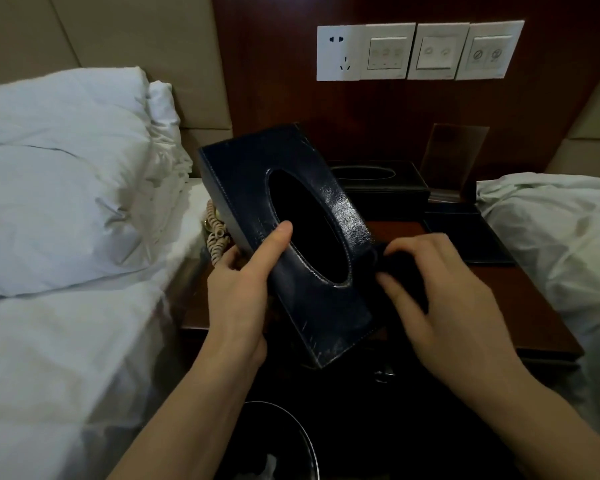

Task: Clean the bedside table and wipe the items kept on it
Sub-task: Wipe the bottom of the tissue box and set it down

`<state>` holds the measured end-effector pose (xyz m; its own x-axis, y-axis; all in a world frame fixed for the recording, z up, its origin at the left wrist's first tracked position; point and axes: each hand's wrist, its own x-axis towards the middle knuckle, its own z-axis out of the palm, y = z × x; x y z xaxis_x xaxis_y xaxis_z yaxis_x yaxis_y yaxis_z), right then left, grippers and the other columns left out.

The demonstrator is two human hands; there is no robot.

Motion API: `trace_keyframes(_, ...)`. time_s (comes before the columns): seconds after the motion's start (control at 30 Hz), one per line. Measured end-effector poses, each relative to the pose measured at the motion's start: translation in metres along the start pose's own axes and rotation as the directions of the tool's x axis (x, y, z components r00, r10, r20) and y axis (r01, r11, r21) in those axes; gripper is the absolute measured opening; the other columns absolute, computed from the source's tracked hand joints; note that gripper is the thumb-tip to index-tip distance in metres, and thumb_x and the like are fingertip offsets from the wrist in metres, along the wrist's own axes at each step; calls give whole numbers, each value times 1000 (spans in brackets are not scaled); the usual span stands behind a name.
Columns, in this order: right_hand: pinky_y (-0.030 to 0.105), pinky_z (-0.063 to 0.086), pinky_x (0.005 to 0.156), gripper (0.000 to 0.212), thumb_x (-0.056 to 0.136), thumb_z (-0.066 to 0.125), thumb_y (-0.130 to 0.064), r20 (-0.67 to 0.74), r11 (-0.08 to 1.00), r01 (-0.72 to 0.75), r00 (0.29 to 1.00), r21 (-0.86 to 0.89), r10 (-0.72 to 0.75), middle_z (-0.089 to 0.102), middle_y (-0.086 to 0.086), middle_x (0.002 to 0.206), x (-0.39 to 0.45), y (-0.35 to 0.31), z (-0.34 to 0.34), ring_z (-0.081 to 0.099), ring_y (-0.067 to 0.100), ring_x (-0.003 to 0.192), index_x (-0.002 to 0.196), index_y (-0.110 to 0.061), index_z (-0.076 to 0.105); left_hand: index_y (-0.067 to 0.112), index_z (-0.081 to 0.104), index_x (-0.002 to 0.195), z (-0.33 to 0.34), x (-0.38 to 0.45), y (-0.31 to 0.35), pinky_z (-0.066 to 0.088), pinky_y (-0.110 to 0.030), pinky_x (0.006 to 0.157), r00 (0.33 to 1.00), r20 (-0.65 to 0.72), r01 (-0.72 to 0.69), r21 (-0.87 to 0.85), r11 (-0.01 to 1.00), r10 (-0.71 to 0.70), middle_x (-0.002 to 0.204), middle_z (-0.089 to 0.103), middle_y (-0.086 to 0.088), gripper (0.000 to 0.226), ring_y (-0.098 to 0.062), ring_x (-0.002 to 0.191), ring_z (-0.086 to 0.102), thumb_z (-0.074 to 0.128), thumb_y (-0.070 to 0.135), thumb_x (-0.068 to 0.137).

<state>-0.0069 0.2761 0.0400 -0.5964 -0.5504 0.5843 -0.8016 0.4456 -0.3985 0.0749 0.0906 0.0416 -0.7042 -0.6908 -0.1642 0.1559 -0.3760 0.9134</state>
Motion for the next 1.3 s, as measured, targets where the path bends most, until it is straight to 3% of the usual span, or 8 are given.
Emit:
trace_keyframes(0.1, 7, 40, 65, 23, 91, 56, -34, 7, 1000, -7, 1000, -29, 7, 46, -14, 109, -10, -14, 8, 51, 3, 87, 113, -27, 52, 21, 71, 121, 3, 1, -7, 59, -39, 82, 998, -60, 13, 8, 1000, -13, 109, 79, -4, 73, -23, 92, 76, 90, 50, 57)
trace_keyframes(0.23, 18, 53, 57, 30, 87, 56, -39, 109, 983, 180, 978, -27, -176, 53, -8, 110, -32, -50, 22, 61, 9, 88, 114, -27, 52, 17, 74, 115, 7, 3, -10, 59, -43, 90, 992, -114, 46, -35, 998, -50, 104, 80, -6, 57, -28, 98, 77, 89, 43, 67)
trace_keyframes(0.5, 4, 31, 59, 28, 88, 58, -36, -34, 996, -74, 997, -41, 73, 42, -18, 107, -11, -10, -1, 49, -1, 85, 113, -27, 52, 19, 75, 116, 4, 0, -1, 55, -28, 57, 999, -54, 3, 16, 1000, -2, 105, 80, -6, 67, -19, 77, 74, 87, 51, 58)
trace_keyframes(0.63, 9, 42, 54, 28, 89, 53, -42, 88, 996, 77, 994, -43, -72, 50, -11, 110, -31, -36, 17, 56, 3, 87, 113, -30, 50, 16, 74, 113, 6, 1, -11, 60, -42, 88, 988, -153, 34, -26, 999, -37, 101, 81, -6, 53, -27, 94, 77, 88, 42, 69)
trace_keyframes(0.73, 13, 48, 59, 31, 88, 47, -46, 130, 992, 119, 985, -37, -114, 52, -13, 110, -30, -39, 17, 57, 1, 89, 115, -31, 50, 10, 71, 120, 8, 1, -14, 63, -44, 83, 983, -181, 17, -42, 999, -24, 89, 78, -16, 60, -22, 71, 71, 88, 41, 72)
trace_keyframes(0.83, 21, 52, 66, 27, 91, 53, -42, 78, 999, 44, 996, 22, -45, 50, -14, 112, -21, -32, 15, 56, 2, 95, 115, -31, 51, 16, 68, 123, 11, 2, -15, 58, -50, 97, 984, -174, -35, -2, 999, 34, 103, 80, -7, 63, -20, 90, 77, 90, 41, 69)
trace_keyframes(1.0, 18, 52, 70, 28, 90, 56, -42, 132, 992, 74, 987, 107, -88, 46, -18, 113, -20, -41, 17, 54, 0, 96, 117, -34, 51, 19, 71, 113, 17, 1, -24, 59, -51, 94, 987, -161, 9, 105, 994, 8, 101, 80, -1, 76, -24, 94, 77, 91, 59, 51)
trace_keyframes(1.3, 10, 46, 66, 24, 85, 60, -43, 186, 994, 54, 980, 90, -70, 48, -22, 104, -30, -38, 15, 55, -5, 85, 107, -36, 54, 23, 66, 125, 5, 6, -27, 59, -45, 93, 979, -202, -2, 54, 999, 13, 111, 78, 1, 88, -21, 100, 76, 94, 55, 48)
